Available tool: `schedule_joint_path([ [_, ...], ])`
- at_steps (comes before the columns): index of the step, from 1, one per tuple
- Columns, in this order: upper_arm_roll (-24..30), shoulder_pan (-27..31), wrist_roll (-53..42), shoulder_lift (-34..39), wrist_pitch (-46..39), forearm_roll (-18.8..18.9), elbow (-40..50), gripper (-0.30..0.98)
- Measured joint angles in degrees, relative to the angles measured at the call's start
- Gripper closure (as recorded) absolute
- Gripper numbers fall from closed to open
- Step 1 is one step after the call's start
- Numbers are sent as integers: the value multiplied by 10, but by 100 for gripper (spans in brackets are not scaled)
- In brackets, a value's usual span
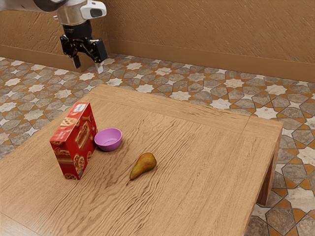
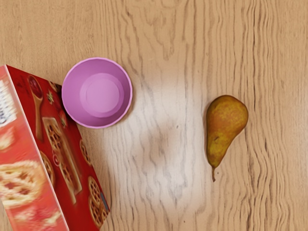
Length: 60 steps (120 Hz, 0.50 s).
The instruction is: Place the pear in the bowl.
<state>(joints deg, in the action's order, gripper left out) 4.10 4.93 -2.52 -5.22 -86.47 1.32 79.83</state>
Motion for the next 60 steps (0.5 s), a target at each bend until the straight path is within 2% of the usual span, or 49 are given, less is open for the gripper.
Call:
schedule_joint_path([
  [37, 4, 2, -1, -1, 1, 0, 0, 0],
  [46, 33, 10, 6, -4, -2, 1, 0, 0],
  [60, 58, -14, 20, -46, -41, 3, 40, 0],
])
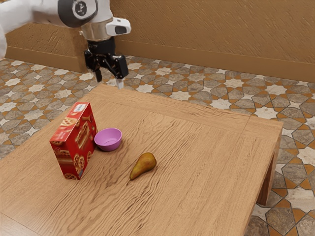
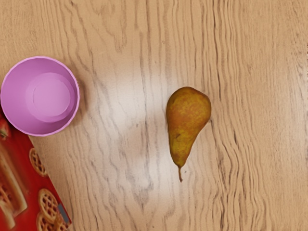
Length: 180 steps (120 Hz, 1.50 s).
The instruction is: Place the pear in the bowl.
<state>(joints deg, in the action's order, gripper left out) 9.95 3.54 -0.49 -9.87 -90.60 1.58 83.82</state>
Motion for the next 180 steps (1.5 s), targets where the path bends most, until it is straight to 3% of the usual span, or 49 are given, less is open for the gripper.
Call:
schedule_joint_path([
  [15, 4, -11, 18, -31, -74, -2, 87, 0],
  [44, 5, -15, 47, -107, -224, -20, 171, 0],
  [73, 5, -15, 58, -152, -330, -34, 189, 0],
  [149, 12, -9, 51, -163, -451, -42, 255, 0],
  [180, 12, -9, 42, -165, -467, -44, 257, 19],
])
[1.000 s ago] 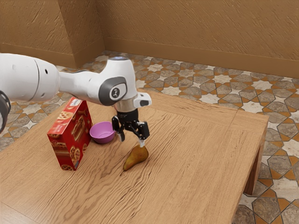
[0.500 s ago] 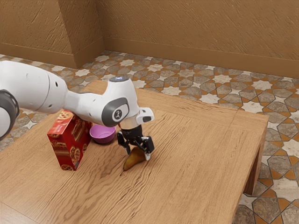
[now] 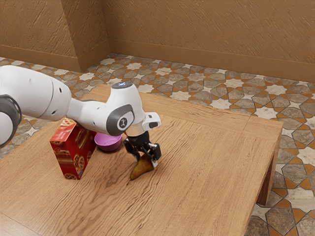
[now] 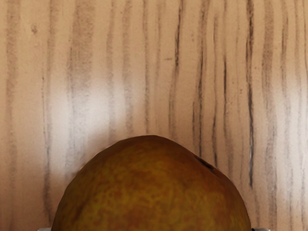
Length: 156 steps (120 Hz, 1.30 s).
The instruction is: Place the pear in the bowl.
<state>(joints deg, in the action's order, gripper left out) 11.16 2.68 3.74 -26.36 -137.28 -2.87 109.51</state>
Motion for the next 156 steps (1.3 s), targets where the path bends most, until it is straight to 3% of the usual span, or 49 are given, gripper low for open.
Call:
schedule_joint_path([
  [55, -2, 5, -4, -2, -3, 4, -1, 31],
  [78, -4, 23, 1, 47, 27, 9, -17, 39],
  [99, -45, 40, -3, 91, 81, 12, -72, 32],
  [125, -84, 47, -18, 97, 165, 23, -158, 47],
  [146, -114, 53, -28, 98, 206, 33, -174, 70],
  [156, -116, 59, -37, 97, 218, 28, -175, 57],
])
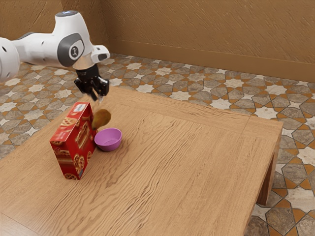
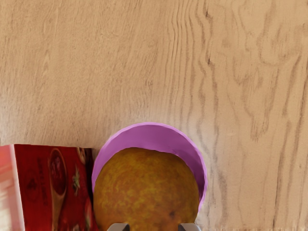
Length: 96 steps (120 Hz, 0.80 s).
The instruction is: Place the pear in the bowl.
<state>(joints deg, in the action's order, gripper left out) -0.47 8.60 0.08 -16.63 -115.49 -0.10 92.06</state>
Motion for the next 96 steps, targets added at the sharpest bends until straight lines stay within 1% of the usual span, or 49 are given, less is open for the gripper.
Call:
schedule_joint_path([
  [18, 0, 3, -19, -1, 11, -7, -1, 30],
  [26, 0, 3, -26, -1, 13, -8, -1, 22],
  [36, 0, 3, -34, -1, 16, -9, -3, 15],
  [45, 1, 3, -40, 7, 19, -11, -6, 10],
  [53, 12, 4, -44, 29, 33, -13, -7, 8],
  [59, 24, 1, -45, 53, 55, -14, -15, 6],
  [64, 39, -2, -42, 72, 87, -13, -42, 5],
  [74, 52, -37, -34, 106, 159, -14, -115, 3],
  [81, 59, -63, -30, 124, 200, -18, -136, 3],
  [85, 63, -73, -27, 133, 219, -19, -139, 2],
  [96, 70, -95, -22, 160, 249, -15, -99, 1],
])
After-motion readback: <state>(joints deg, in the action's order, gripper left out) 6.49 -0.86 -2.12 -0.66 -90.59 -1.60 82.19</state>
